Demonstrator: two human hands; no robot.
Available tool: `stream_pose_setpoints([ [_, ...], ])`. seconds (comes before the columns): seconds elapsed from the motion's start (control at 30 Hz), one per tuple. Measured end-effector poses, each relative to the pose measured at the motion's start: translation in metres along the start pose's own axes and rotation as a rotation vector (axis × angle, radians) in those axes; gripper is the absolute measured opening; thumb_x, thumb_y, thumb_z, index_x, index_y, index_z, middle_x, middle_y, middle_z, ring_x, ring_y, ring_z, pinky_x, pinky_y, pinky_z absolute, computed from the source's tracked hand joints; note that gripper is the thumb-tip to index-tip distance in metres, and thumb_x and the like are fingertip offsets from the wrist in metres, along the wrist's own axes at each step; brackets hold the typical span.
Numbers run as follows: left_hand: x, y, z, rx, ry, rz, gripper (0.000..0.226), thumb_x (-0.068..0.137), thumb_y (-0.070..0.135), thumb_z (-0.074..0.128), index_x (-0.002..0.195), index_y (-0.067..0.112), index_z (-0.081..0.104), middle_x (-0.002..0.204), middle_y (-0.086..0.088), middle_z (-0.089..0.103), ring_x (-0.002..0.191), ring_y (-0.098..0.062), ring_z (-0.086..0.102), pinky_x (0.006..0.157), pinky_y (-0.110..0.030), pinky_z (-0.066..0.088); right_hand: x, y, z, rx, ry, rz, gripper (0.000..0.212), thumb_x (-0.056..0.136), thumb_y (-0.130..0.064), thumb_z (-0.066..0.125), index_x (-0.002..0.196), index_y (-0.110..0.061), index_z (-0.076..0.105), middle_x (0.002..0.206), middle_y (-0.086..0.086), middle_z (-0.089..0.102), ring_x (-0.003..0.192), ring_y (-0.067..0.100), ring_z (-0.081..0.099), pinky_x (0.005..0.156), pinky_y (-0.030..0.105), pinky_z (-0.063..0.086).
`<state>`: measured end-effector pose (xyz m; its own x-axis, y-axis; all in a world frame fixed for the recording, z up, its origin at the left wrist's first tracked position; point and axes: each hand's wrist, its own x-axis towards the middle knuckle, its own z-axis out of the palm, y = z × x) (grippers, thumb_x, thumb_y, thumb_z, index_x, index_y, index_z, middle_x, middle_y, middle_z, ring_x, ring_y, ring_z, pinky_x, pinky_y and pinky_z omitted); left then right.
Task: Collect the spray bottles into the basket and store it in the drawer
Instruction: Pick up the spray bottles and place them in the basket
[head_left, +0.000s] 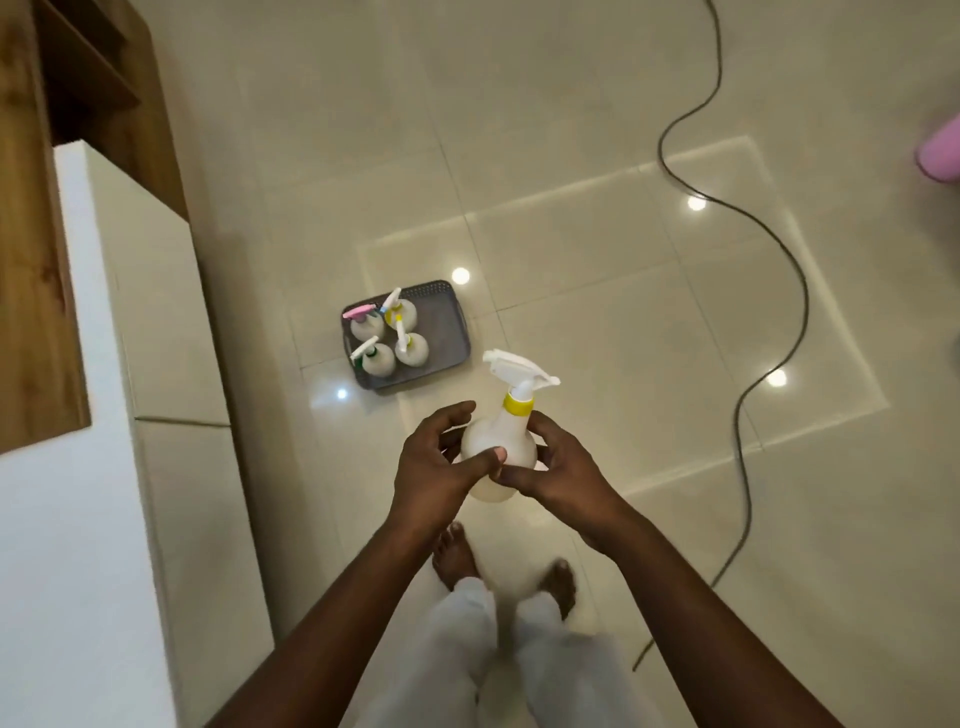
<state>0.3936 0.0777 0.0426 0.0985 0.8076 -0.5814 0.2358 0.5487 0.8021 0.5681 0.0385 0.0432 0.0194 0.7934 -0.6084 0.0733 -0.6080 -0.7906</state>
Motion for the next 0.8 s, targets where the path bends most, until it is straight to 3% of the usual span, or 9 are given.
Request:
stream_pose_setpoints([
  [0.13,0.025,0.009,-0.017,-0.063,0.048,0.003,0.060,0.077,0.010,0.090,0.131,0.026,0.069,0.125,0.015,0.073,0.112,0.001,0.070,0.105,-0.037,0.057,0.035,-0.019,0.013,-0.042,-0.010,-0.022,0.071,0.084,-0.025,0.088,0.147,-0.032,0.056,0.139,-0.011,0.066,0.126,0.011,0.064,0.106,0.044,0.057],
  [0.33,0.070,0.022,-0.026,-0.121,0.115,-0.052,0.044,0.091,0.008,0.075,0.121,0.040,0.069,0.124,0.020,0.072,0.114,0.007,0.067,0.107,-0.031,0.055,0.092,-0.031,0.019,-0.062,0.017,-0.043,0.059,0.088,-0.034,0.085,0.141,-0.032,0.061,0.135,-0.011,0.069,0.126,0.013,0.064,0.108,0.037,0.055],
  [0.43,0.097,0.028,-0.025,-0.158,0.203,-0.103,0.044,0.095,0.012,0.072,0.135,0.029,0.066,0.134,0.014,0.069,0.126,-0.006,0.064,0.106,-0.034,0.055,0.126,-0.037,0.016,-0.080,0.025,-0.061,0.049,0.087,-0.032,0.086,0.131,-0.029,0.065,0.128,-0.010,0.071,0.122,0.015,0.066,0.102,0.045,0.058],
  [0.5,0.121,0.027,-0.022,-0.168,0.258,-0.165,0.042,0.097,0.016,0.071,0.138,0.027,0.066,0.134,0.010,0.070,0.125,-0.012,0.066,0.106,-0.037,0.055,0.155,-0.040,0.013,-0.088,0.038,-0.070,0.047,0.084,-0.032,0.087,0.126,-0.031,0.067,0.125,-0.012,0.072,0.121,0.011,0.067,0.098,0.036,0.059],
  [0.57,0.144,0.023,-0.018,-0.193,0.281,-0.236,0.041,0.097,0.020,0.071,0.138,0.024,0.067,0.134,0.005,0.071,0.125,-0.016,0.066,0.109,-0.044,0.054,0.180,-0.042,0.010,-0.084,0.051,-0.119,0.054,0.083,-0.029,0.088,0.129,-0.041,0.063,0.130,-0.017,0.069,0.125,0.005,0.063,0.097,0.023,0.057],
  [0.6,0.159,0.020,-0.015,-0.218,0.283,-0.270,0.041,0.097,0.021,0.071,0.138,0.021,0.066,0.134,0.002,0.071,0.126,-0.019,0.066,0.111,-0.046,0.053,0.194,-0.041,0.008,-0.085,0.058,-0.150,0.060,0.083,-0.026,0.088,0.133,-0.042,0.061,0.134,-0.018,0.067,0.128,0.003,0.061,0.100,0.022,0.056],
  [0.7,0.205,0.005,-0.005,-0.357,0.309,-0.360,0.042,0.099,0.018,0.070,0.140,0.014,0.065,0.136,-0.007,0.070,0.126,-0.024,0.067,0.111,-0.046,0.053,0.240,-0.031,0.004,-0.125,0.034,-0.192,0.060,0.084,-0.019,0.088,0.138,-0.029,0.062,0.140,-0.011,0.065,0.133,0.011,0.060,0.106,0.043,0.056],
  [0.8,0.253,-0.016,0.006,-0.507,0.385,-0.416,0.033,0.100,0.011,0.066,0.132,0.010,0.069,0.129,-0.014,0.073,0.113,-0.021,0.072,0.104,-0.039,0.057,0.291,-0.014,0.007,-0.219,-0.002,-0.268,0.055,0.084,-0.013,0.086,0.128,-0.039,0.067,0.146,-0.005,0.062,0.137,0.015,0.058,0.108,0.051,0.054],
])
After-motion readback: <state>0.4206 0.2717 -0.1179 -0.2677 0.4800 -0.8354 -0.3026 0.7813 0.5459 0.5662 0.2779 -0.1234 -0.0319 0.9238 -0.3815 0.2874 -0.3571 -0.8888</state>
